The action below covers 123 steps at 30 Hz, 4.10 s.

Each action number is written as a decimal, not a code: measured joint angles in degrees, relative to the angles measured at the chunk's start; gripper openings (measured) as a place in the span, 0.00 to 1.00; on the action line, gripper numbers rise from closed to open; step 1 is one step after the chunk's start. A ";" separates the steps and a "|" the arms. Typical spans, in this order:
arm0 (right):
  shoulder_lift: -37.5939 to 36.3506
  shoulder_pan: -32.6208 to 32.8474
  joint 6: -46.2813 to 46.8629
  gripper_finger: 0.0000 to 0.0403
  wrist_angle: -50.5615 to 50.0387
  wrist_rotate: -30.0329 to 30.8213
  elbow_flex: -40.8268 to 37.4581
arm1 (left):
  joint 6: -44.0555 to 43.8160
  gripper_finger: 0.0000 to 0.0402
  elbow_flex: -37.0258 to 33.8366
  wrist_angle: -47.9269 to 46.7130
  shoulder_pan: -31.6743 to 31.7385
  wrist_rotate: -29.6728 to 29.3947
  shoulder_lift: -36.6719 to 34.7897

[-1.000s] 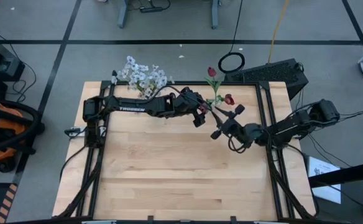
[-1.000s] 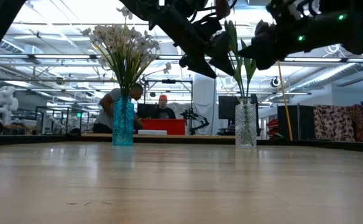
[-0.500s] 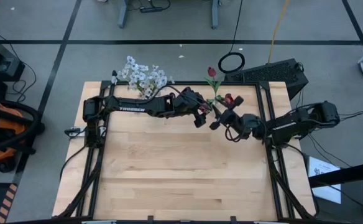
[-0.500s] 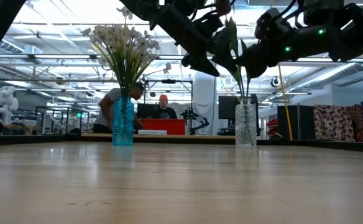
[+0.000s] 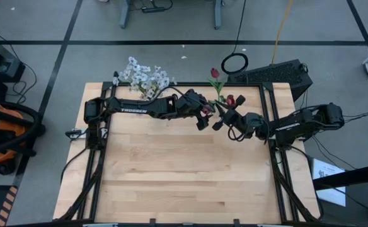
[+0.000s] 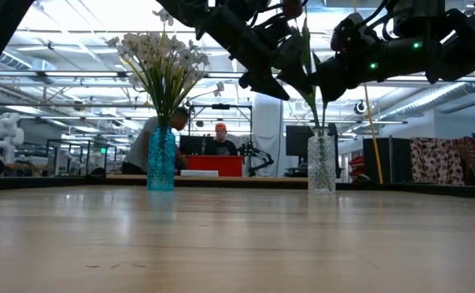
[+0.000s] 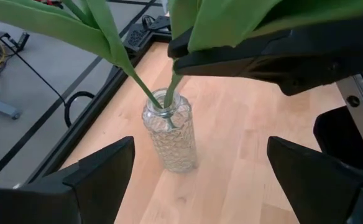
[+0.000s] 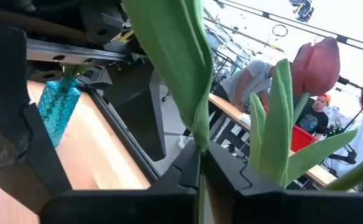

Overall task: Sort flowers into vase by color
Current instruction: Put the red tulip into the transparent vase, then adjust the transparent vase

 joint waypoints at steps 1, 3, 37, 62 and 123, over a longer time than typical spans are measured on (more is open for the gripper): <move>0.00 0.00 0.07 0.01 0.00 0.00 0.01 | 0.00 0.93 0.00 -0.11 0.00 -0.07 -0.02; 0.00 0.00 0.30 0.02 0.00 0.14 0.02 | 0.00 0.93 0.00 -0.41 0.00 -1.25 -0.02; 0.02 -0.20 5.25 0.00 -2.94 3.43 0.04 | 0.23 0.93 0.02 -10.39 -3.16 -5.02 -13.82; 0.02 -0.22 17.16 0.12 -9.19 6.12 0.04 | 0.21 0.93 0.04 -11.27 -6.64 -6.77 -14.51; -14.96 18.05 55.44 0.48 -29.63 10.50 -17.65 | -8.15 0.93 -0.84 -22.72 -19.95 -12.21 -13.82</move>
